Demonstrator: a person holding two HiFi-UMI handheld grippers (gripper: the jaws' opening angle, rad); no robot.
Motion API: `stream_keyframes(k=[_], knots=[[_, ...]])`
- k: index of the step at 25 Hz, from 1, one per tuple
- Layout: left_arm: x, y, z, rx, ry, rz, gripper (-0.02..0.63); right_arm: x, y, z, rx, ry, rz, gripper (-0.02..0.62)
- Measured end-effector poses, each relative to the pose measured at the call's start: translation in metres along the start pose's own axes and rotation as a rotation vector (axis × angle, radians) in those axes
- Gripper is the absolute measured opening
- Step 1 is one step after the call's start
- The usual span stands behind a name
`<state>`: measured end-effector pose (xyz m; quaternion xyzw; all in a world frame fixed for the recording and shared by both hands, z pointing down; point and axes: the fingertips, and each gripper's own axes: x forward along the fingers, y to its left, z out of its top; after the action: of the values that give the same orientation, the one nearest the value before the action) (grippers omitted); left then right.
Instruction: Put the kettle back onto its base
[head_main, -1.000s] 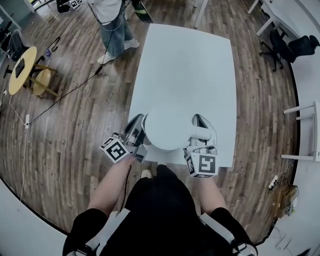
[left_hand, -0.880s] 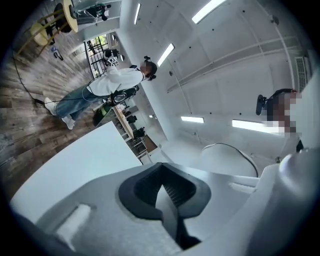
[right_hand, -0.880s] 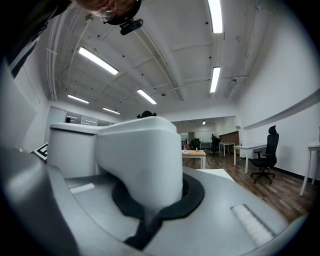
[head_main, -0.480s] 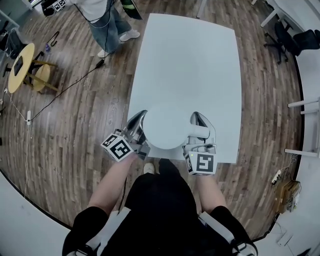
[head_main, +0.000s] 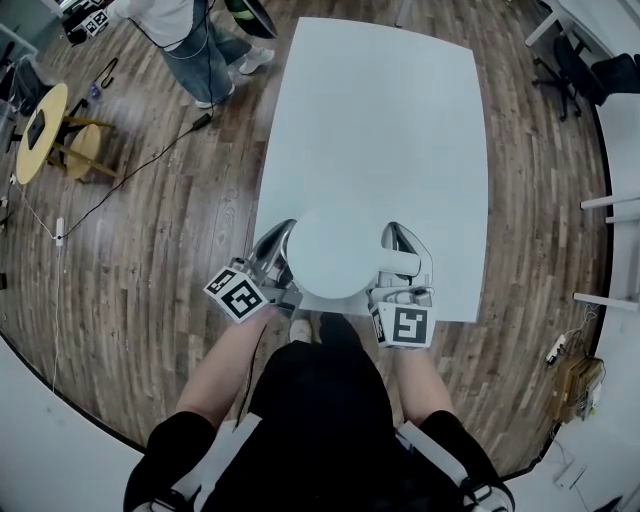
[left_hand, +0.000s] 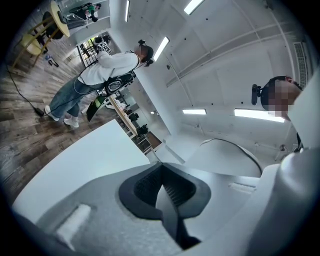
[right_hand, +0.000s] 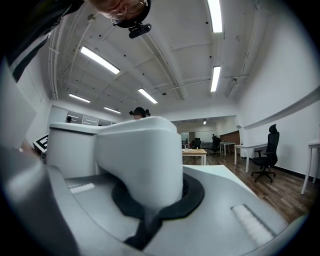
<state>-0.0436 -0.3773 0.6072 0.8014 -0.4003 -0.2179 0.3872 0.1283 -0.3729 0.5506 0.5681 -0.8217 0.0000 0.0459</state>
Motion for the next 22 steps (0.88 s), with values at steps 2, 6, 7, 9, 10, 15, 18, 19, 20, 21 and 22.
stream_keyframes(k=[2, 6, 7, 9, 10, 15, 18, 19, 20, 21, 22], knots=[[0.0, -0.001, 0.001, -0.001, -0.006, -0.004, -0.008, 0.0, 0.0, 0.002, -0.004, -0.009, 0.005, 0.006], [-0.001, -0.004, -0.002, 0.002, -0.011, -0.014, -0.008, -0.001, 0.0, 0.004, 0.009, -0.008, 0.006, 0.006], [-0.001, -0.005, -0.003, 0.001, -0.009, -0.016, -0.008, -0.003, -0.001, 0.002, 0.007, -0.008, 0.006, 0.006], [-0.001, -0.005, -0.006, 0.007, -0.009, -0.015, -0.008, -0.006, -0.003, -0.004, 0.003, -0.008, 0.003, 0.006], [0.0, -0.006, -0.007, 0.014, -0.008, -0.015, -0.008, -0.007, -0.004, -0.007, 0.012, -0.007, -0.001, 0.006], [0.002, -0.008, -0.008, 0.033, 0.003, -0.023, -0.008, -0.009, -0.006, -0.008, 0.04, -0.016, -0.012, 0.006], [-0.001, -0.008, -0.008, 0.042, -0.003, -0.022, -0.006, -0.012, -0.006, -0.012, 0.025, -0.029, -0.005, 0.006], [-0.002, -0.008, -0.009, 0.047, -0.006, -0.021, -0.006, -0.013, -0.006, -0.013, 0.022, -0.034, -0.005, 0.006], [-0.002, -0.009, -0.009, 0.052, -0.009, -0.021, -0.006, -0.014, -0.006, -0.013, 0.02, -0.039, -0.004, 0.006], [-0.003, -0.009, -0.009, 0.057, -0.014, -0.021, -0.006, -0.015, -0.006, -0.013, 0.019, -0.042, -0.004, 0.006], [-0.003, -0.009, -0.01, 0.062, -0.018, -0.02, -0.006, -0.016, -0.006, -0.013, 0.017, -0.045, -0.005, 0.006]])
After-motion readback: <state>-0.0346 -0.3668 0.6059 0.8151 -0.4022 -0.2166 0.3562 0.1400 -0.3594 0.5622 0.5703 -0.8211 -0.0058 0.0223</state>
